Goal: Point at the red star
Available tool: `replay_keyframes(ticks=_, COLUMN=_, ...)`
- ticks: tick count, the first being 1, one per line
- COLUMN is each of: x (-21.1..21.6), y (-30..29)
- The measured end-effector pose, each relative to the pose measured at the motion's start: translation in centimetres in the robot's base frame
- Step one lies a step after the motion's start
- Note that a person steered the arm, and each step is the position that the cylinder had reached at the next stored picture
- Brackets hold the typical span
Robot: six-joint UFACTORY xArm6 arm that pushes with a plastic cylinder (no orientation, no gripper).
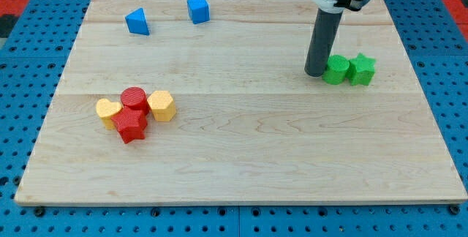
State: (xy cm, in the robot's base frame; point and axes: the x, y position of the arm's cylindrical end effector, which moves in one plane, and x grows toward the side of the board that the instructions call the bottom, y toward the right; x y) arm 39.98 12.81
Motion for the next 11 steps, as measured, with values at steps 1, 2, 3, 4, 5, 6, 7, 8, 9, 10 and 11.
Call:
replay_keyframes(ticks=1, x=0.0, y=0.4)
replay_keyframes(ticks=2, x=0.0, y=0.4)
replay_keyframes(ticks=3, x=0.0, y=0.3)
replay_keyframes(ticks=4, x=0.0, y=-0.1)
replay_keyframes(ticks=5, x=0.0, y=-0.7)
replay_keyframes(ticks=6, x=3.2, y=-5.8)
replay_keyframes(ticks=7, x=10.9, y=-10.3)
replay_keyframes(ticks=8, x=16.2, y=-21.4)
replay_keyframes(ticks=9, x=17.2, y=-31.8)
replay_keyframes(ticks=10, x=14.2, y=-26.4)
replay_keyframes(ticks=11, x=12.3, y=-23.8)
